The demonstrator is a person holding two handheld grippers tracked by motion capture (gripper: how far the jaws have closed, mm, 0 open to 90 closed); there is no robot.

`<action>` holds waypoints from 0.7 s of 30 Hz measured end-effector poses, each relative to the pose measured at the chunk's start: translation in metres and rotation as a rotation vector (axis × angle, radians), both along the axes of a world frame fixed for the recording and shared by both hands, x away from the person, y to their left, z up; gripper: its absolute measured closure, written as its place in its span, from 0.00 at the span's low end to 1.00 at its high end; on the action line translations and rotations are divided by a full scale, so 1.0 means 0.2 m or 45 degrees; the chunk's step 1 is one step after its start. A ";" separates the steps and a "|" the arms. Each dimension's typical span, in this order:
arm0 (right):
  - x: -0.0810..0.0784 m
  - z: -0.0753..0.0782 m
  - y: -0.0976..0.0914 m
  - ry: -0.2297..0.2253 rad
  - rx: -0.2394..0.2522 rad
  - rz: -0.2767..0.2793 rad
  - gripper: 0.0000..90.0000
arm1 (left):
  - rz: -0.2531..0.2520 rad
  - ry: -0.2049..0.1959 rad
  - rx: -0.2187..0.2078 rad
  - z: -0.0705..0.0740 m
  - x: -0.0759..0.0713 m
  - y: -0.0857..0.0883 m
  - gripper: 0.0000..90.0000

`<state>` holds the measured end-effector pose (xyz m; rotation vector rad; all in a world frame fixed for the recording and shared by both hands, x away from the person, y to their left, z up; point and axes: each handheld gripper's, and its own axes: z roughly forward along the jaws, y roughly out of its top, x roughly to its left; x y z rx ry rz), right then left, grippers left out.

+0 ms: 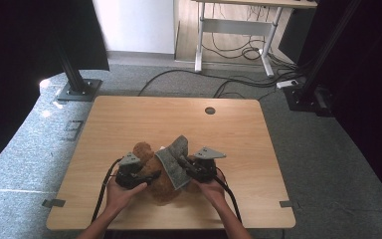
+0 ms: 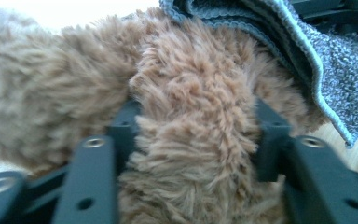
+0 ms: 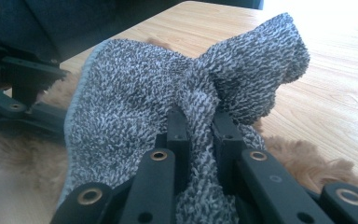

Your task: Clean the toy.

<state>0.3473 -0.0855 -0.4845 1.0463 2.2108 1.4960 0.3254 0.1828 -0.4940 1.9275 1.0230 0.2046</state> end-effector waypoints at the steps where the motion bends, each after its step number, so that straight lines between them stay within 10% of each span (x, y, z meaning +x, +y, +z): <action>1: -0.01 0.01 0.00 -0.013 -0.001 0.008 0.90 | -0.003 -0.028 0.017 0.00 -0.01 -0.01 0.63; 14: 0.05 0.22 0.18 -0.042 0.049 0.077 0.89 | -0.012 -0.140 0.044 -0.03 -0.11 0.00 0.72; 21: 0.13 0.14 0.48 0.092 -0.153 0.163 0.88 | -0.006 -0.191 0.072 -0.06 -0.18 0.00 0.72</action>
